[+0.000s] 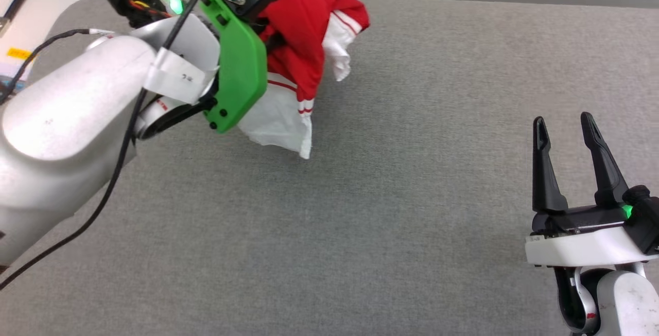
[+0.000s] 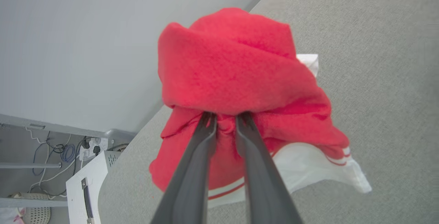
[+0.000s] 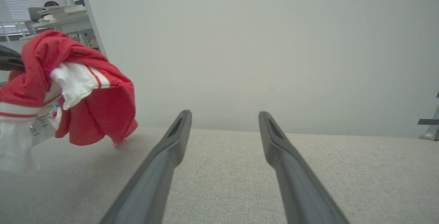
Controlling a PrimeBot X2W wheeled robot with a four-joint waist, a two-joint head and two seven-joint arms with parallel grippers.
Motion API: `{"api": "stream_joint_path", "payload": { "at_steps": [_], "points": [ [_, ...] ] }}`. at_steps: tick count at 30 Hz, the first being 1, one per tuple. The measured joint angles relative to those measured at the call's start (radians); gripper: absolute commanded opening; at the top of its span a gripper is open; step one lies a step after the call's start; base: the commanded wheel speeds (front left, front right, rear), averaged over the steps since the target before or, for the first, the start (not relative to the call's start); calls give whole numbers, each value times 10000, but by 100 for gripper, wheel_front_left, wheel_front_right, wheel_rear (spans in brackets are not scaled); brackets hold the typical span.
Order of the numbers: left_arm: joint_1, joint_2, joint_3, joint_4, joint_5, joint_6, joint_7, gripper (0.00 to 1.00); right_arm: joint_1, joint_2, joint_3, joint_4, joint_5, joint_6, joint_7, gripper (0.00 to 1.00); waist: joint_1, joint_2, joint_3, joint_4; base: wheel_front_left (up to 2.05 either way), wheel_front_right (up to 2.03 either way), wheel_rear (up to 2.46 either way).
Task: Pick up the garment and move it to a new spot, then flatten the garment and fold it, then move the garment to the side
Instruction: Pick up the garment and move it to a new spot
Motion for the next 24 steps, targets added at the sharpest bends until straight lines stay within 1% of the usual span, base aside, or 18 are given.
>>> {"api": "stream_joint_path", "payload": {
  "at_steps": [4, 9, 14, 16, 18, 21, 24],
  "points": [
    [-192, -428, -334, -244, 23, 0, -27, 0, -26, -4, -58, 0, 205, 0, 0, 100, 0, 0, 43, -549, 0, 0, 0],
    [-261, -1070, -639, -228, 249, 0, -81, 0, -49, -2, -90, -2, 533, 0, 0, 100, 0, 0, 213, -1308, 0, 0, 0],
    [-72, -1964, -709, -138, 685, 0, -119, 0, -61, -4, -148, 4, 775, 0, 0, 100, 0, 0, 471, -1969, 0, 0, 0],
    [399, -2403, -715, -150, 1097, 0, 94, 0, -78, -8, -138, 6, 826, 0, 0, 100, 0, 0, 618, -2189, 0, 0, 0],
    [931, -2711, -738, -123, 1515, 0, 255, 0, -108, -8, -96, 6, 867, 0, 0, 100, 0, 0, 778, -2332, 0, 0, 0],
    [1760, -3066, -754, 111, 1931, 0, 362, 0, -202, -4, -36, 6, 892, 0, 0, 100, 0, 0, 1017, -2508, 0, 0, 0],
    [2508, -3285, -750, 222, 2968, 0, 694, 0, -313, -6, 10, 10, 970, 0, 0, 100, 0, 0, 1235, -2635, 0, 0, 0]
  ]
}}
